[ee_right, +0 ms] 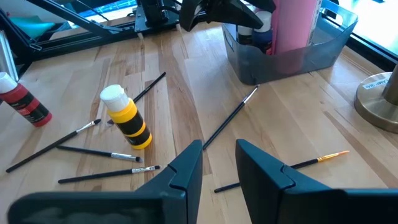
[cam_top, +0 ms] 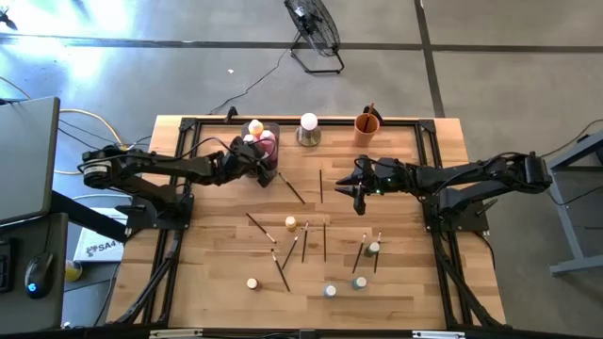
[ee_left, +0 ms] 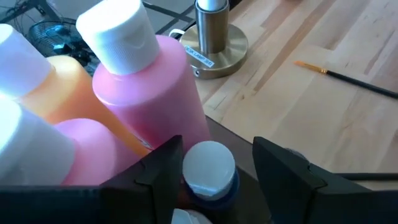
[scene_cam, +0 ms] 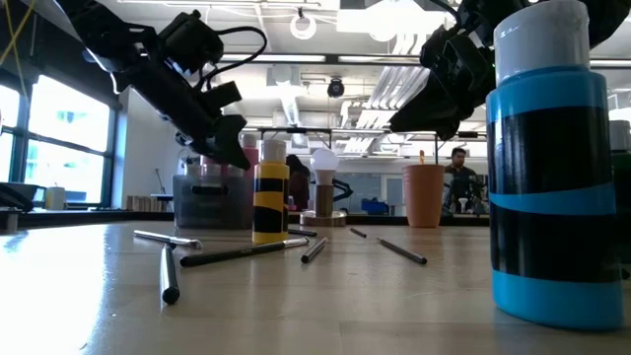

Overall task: Pick & Place Paint Supplies
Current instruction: Put the small blue paint bottle into the gray bin

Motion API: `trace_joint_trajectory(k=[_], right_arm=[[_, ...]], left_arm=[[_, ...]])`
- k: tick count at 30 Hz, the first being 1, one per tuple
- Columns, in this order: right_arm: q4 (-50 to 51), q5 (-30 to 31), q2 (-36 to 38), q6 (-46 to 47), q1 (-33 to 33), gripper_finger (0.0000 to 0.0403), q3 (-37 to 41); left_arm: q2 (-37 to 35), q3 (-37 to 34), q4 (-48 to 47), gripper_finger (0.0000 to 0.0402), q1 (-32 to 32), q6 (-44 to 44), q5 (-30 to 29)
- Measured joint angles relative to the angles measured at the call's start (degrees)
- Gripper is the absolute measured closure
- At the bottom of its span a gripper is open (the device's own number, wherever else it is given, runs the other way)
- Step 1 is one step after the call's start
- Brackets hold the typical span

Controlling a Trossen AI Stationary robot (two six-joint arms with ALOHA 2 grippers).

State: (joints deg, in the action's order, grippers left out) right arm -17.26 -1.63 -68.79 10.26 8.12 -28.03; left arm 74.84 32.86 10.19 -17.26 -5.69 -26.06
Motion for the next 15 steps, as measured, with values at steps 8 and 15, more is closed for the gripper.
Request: trace_joint_trajectory(k=[8,15], right_arm=[[0.0,0.0,0.0,0.0,0.01,0.0312,0.0],[-0.01,0.0,0.0,0.0,0.0,0.0312,-0.02]], left_arm=[[-0.79,2.41,-0.21,0.0208,0.0,1.73,1.45],[-0.86,9.23,-8.41,0.0208,0.0,2.43,6.81]])
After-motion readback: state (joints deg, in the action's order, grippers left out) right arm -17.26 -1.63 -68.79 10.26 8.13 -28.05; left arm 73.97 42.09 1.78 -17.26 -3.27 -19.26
